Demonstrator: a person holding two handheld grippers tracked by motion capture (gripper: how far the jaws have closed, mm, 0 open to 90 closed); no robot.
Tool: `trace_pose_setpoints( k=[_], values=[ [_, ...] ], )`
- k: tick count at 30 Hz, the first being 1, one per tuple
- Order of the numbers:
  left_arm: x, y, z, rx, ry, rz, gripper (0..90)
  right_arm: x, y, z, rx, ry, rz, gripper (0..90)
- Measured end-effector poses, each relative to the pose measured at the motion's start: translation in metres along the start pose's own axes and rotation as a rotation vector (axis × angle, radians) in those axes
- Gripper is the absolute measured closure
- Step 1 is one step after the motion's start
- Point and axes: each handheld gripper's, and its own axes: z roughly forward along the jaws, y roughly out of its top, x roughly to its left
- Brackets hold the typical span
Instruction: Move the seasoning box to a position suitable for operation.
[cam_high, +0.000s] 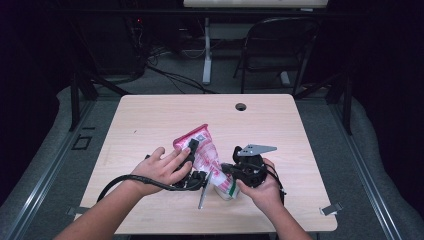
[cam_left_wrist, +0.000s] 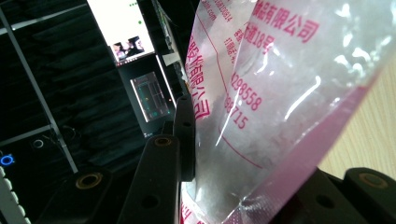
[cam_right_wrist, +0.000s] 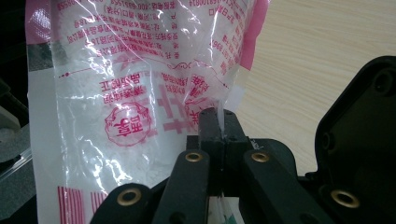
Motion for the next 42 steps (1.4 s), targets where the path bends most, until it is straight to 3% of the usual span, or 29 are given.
trace_pose_setpoints(
  k=[16, 22, 29, 42],
  values=[
    [-0.01, -0.004, 0.0, 0.012, -0.043, -0.082, 76.5, -0.001, 0.001, -0.001, -0.005, -0.006, 0.003, 90.0],
    [-0.013, -0.005, 0.0, 0.019, -0.053, -0.095, 77.0, -0.001, 0.002, -0.001, -0.004, -0.012, 0.0, 90.0],
    [-0.018, -0.006, 0.001, 0.025, -0.084, -0.139, 77.2, -0.001, 0.003, -0.002, -0.007, -0.013, 0.003, 90.0],
    [-0.026, -0.009, 0.0, 0.023, -0.098, -0.213, 77.5, 0.0, 0.003, -0.001, -0.014, -0.009, -0.001, 90.0]
  ],
)
